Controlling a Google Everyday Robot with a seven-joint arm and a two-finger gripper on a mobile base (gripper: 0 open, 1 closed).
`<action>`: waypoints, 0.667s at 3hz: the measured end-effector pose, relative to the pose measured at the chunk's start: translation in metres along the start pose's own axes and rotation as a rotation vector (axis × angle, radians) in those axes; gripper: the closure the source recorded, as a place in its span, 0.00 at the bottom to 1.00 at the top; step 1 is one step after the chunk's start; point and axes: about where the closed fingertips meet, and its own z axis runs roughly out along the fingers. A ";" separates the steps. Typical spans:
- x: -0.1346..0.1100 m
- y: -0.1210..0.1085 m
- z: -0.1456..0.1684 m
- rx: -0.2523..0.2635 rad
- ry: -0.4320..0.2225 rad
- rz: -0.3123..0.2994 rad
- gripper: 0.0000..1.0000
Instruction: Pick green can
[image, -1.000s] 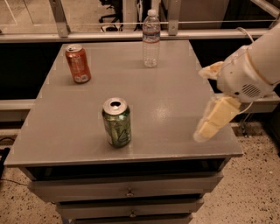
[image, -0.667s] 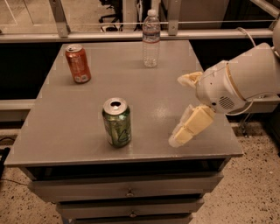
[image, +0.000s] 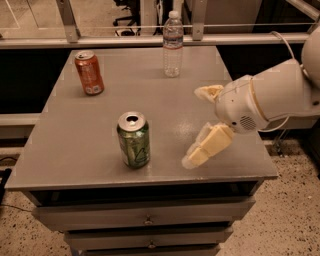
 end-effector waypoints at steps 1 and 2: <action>-0.036 0.015 0.071 -0.076 -0.225 -0.042 0.00; -0.056 0.026 0.106 -0.132 -0.333 -0.059 0.00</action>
Offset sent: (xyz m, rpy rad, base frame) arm 0.0123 0.1608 -0.0469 0.4449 -0.0369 0.2519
